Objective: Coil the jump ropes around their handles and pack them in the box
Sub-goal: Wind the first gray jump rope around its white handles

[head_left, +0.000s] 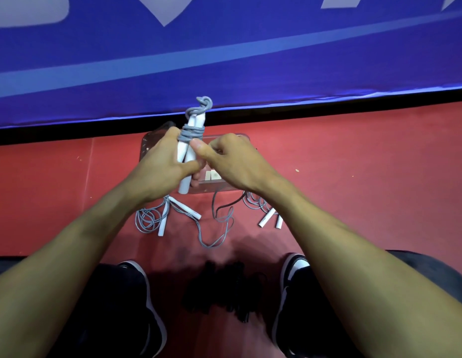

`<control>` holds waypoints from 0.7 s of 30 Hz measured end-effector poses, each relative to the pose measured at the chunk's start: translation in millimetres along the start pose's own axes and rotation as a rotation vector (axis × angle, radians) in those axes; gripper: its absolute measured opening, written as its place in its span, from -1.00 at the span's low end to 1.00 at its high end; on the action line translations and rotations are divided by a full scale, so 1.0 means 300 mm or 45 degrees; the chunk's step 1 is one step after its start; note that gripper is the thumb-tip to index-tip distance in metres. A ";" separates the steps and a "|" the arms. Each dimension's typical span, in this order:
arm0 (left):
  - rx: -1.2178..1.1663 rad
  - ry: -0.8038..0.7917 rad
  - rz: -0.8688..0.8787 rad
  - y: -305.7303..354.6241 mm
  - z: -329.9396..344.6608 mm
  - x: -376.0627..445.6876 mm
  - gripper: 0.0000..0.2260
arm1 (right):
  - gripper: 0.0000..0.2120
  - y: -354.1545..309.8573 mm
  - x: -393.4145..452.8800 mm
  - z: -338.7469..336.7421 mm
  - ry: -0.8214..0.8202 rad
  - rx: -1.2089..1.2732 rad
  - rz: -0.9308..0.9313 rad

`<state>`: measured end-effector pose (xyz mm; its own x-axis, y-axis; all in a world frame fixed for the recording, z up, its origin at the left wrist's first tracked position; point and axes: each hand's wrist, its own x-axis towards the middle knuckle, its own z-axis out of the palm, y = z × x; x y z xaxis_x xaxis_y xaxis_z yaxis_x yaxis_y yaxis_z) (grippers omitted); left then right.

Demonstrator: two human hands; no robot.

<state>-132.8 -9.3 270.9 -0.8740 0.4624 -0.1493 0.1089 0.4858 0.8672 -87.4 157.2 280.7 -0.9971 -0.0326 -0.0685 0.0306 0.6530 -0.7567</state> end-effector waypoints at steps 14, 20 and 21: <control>-0.067 -0.172 -0.020 0.024 -0.009 0.000 -0.68 | -0.42 -0.007 -0.001 -0.003 0.118 -0.001 0.110; -0.209 -0.181 -0.062 0.033 -0.003 -0.007 -0.69 | -0.33 0.008 0.005 0.003 0.093 0.050 0.175; -0.245 -0.154 -0.066 0.030 -0.004 -0.004 -0.75 | -0.29 0.007 0.005 0.003 0.072 0.055 0.179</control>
<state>-131.4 -6.3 279.6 -0.8116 0.5318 -0.2419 -0.0372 0.3661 0.9298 -88.9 157.9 278.3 -0.9850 0.1002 -0.1402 0.1721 0.6150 -0.7695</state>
